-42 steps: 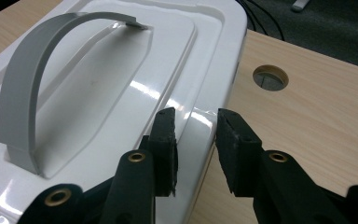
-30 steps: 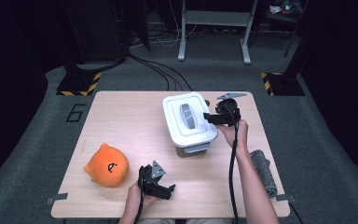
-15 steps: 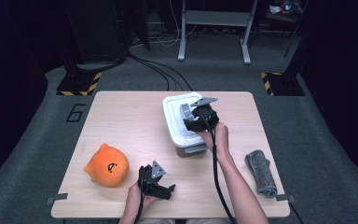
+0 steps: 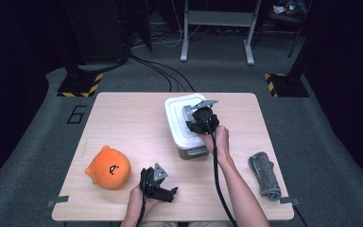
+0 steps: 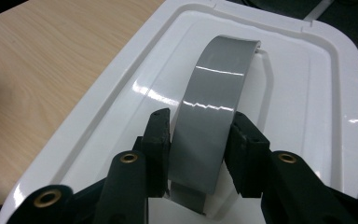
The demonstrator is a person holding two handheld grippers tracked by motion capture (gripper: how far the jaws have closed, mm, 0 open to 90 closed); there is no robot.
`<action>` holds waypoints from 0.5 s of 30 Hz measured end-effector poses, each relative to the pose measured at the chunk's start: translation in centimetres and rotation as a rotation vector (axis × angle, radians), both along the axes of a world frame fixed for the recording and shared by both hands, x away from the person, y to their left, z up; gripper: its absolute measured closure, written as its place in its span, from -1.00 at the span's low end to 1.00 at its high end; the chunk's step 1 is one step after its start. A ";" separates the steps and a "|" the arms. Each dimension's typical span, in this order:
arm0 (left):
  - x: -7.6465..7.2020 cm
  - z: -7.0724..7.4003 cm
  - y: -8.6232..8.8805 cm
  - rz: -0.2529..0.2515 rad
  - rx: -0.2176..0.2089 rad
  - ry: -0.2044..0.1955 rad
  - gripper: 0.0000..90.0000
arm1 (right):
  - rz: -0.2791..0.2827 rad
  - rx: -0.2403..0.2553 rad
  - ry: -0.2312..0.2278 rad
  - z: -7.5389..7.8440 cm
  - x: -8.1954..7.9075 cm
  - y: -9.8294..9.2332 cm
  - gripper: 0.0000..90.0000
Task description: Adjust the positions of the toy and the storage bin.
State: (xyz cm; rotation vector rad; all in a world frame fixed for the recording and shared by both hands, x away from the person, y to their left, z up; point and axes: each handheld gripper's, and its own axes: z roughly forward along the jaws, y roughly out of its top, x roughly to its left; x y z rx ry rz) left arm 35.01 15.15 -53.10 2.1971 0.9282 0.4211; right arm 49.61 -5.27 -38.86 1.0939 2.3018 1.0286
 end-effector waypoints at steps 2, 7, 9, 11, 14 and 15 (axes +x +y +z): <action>0.0 0.0 0.0 0.002 0.000 0.000 -0.99 | 0.013 0.008 0.013 0.0 0.0 -0.1 0.42; 0.0 0.0 0.0 0.002 0.000 -0.001 -0.99 | 0.060 0.026 0.043 0.1 -0.2 -0.4 0.45; 0.0 0.0 0.0 0.002 0.000 0.000 -0.99 | 0.078 0.031 0.050 0.1 -0.4 -0.4 0.45; 0.0 0.0 0.0 0.002 0.000 0.000 -0.99 | 0.098 0.027 0.055 0.1 -0.5 -0.6 0.46; 0.0 0.0 0.0 0.001 -0.001 0.001 -0.99 | 0.129 0.032 0.059 0.1 -0.7 -0.8 0.46; 0.0 0.0 0.0 0.001 -0.001 0.001 -0.99 | 0.136 0.041 0.063 0.1 -0.9 -0.9 0.47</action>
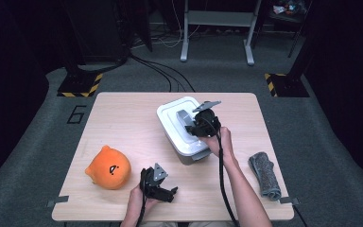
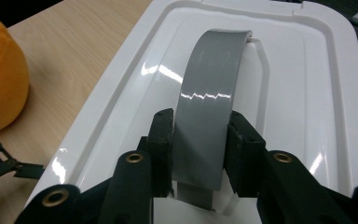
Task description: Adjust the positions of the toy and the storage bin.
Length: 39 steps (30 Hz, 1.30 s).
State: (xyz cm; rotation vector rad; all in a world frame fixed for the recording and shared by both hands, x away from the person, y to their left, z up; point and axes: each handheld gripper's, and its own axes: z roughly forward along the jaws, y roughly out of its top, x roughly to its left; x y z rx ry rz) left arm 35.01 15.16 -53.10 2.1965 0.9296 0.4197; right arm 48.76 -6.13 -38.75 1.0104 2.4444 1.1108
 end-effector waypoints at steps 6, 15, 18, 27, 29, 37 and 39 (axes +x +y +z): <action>0.0 0.0 0.0 0.001 -0.001 0.001 -0.99 | -0.070 -0.017 -0.051 0.5 -0.5 0.8 0.01; 0.0 0.0 0.0 0.004 0.002 -0.004 -0.99 | -0.132 -0.151 -0.130 0.7 -0.4 3.3 0.38; 0.0 0.0 0.0 0.001 0.000 0.000 -0.99 | -0.140 -0.130 -0.123 0.6 -0.4 3.3 0.42; 0.0 -0.1 0.0 0.005 -0.009 0.002 -0.99 | -0.176 -0.044 -0.061 0.6 -0.4 3.1 0.48; 0.0 -0.1 0.0 0.003 -0.008 0.001 -0.99 | -0.175 -0.044 -0.052 0.7 -0.6 3.2 0.48; 0.0 -0.1 0.0 0.003 -0.009 0.002 -0.99 | -0.187 -0.036 -0.044 0.6 -1.3 3.5 0.48; 0.0 -0.1 0.0 0.003 -0.009 0.002 -0.99 | -0.187 -0.043 -0.053 0.6 -1.3 3.6 0.48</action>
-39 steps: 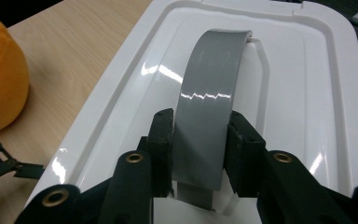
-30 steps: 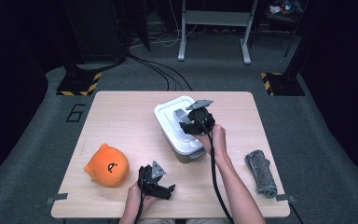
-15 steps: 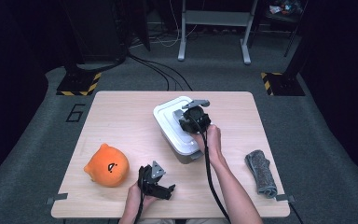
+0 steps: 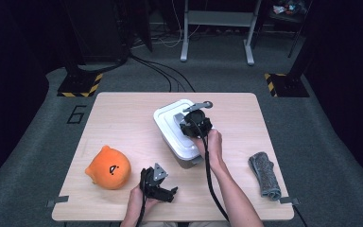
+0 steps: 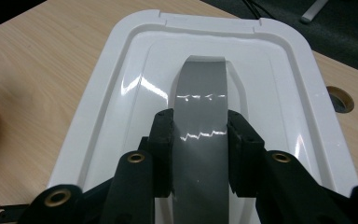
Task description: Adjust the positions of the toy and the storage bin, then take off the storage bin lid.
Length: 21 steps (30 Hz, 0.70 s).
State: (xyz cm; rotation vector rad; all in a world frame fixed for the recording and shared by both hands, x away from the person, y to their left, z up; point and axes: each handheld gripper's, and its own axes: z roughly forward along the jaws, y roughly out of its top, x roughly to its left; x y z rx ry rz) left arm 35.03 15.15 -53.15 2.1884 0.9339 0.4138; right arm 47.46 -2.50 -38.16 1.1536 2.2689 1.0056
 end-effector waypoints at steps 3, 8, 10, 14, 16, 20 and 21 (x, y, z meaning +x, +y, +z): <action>0.0 0.0 0.0 -0.004 0.004 -0.002 -0.99 | 0.005 -0.003 -0.009 0.0 0.1 0.0 0.48; 0.0 0.0 0.0 -0.005 0.004 -0.001 -0.99 | 0.000 -0.010 -0.005 0.0 -0.1 0.1 0.48; 0.0 0.0 0.0 -0.004 0.004 -0.001 -0.99 | 0.001 -0.010 -0.010 0.1 0.0 0.0 0.48; 0.0 0.1 0.0 -0.004 0.008 -0.002 -0.99 | 0.016 -0.014 -0.032 0.3 0.0 -0.1 0.48; 0.0 0.0 0.0 -0.005 0.008 -0.002 -0.99 | 0.008 -0.008 -0.033 0.5 -0.1 -0.1 0.48; 0.0 0.0 0.0 -0.005 0.006 -0.001 -0.99 | 0.011 -0.002 -0.043 1.0 -0.4 -0.4 0.48; 0.0 0.1 0.0 -0.005 0.008 -0.001 -0.99 | 0.014 -0.001 -0.051 1.2 -0.3 -0.5 0.48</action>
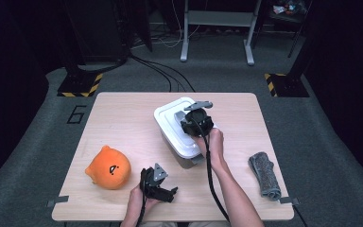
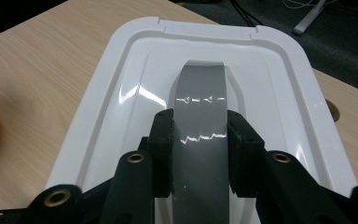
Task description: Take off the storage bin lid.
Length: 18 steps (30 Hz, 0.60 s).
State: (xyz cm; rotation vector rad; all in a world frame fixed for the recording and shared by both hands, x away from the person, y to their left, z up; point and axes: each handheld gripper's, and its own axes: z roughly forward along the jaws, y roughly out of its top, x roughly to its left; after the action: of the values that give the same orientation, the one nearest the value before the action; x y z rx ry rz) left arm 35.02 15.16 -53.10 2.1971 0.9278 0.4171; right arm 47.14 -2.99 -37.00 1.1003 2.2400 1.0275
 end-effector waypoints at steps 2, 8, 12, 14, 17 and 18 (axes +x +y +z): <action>0.0 0.0 0.0 -0.001 0.000 0.000 -0.99 | -0.001 0.006 -0.005 0.3 0.0 -0.2 0.48; 0.0 0.0 0.0 0.002 -0.001 0.000 -0.99 | -0.016 0.035 -0.021 1.3 -0.2 -1.0 0.48; 0.0 0.0 0.0 0.003 -0.007 0.001 -0.99 | -0.005 0.022 -0.035 1.6 -0.2 -1.6 0.48; 0.0 0.0 0.0 0.001 -0.005 0.000 -0.99 | -0.019 0.035 -0.031 1.7 -0.2 -1.8 0.48; 0.0 0.0 0.0 0.000 -0.005 0.000 -0.99 | -0.027 0.039 -0.036 1.9 -0.1 -2.2 0.48; 0.0 0.0 0.0 0.000 -0.005 0.000 -0.99 | -0.033 0.044 -0.037 2.0 -0.1 -2.3 0.48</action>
State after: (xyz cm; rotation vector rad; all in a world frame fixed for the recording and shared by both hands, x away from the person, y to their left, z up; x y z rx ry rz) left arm 35.05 15.17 -53.14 2.1925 0.9278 0.4139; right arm 47.03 -5.33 -35.04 1.1235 2.1729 1.0803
